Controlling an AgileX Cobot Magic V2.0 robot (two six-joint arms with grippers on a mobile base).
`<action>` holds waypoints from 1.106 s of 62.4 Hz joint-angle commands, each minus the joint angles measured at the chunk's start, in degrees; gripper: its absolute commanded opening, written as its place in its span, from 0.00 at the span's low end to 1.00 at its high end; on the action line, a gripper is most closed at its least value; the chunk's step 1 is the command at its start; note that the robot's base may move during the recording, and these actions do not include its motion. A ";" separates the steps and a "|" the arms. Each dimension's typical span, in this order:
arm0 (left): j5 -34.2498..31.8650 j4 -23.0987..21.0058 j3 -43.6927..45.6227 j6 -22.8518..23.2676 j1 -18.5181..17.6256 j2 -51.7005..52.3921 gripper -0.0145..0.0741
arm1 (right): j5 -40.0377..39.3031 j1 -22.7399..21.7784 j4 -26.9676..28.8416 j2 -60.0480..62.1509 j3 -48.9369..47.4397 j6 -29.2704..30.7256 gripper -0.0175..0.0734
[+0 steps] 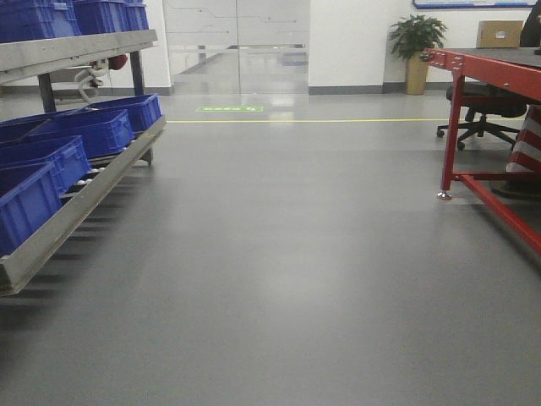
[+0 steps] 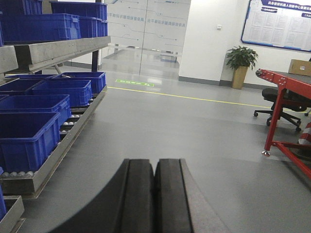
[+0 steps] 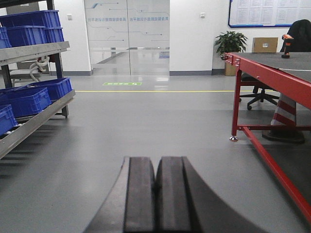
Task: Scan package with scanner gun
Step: 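Drive the base forward along the aisle past the blue-bin shelving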
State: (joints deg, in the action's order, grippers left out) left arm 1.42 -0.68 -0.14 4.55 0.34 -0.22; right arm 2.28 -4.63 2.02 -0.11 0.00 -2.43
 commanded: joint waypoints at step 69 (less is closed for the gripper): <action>-0.78 -0.35 0.14 0.13 0.02 0.22 0.04 | -1.05 -0.33 0.21 0.11 0.00 0.40 0.01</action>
State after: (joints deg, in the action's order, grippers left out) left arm 1.42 -0.68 -0.14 4.55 0.34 -0.22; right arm 2.28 -4.63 2.02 -0.11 0.00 -2.43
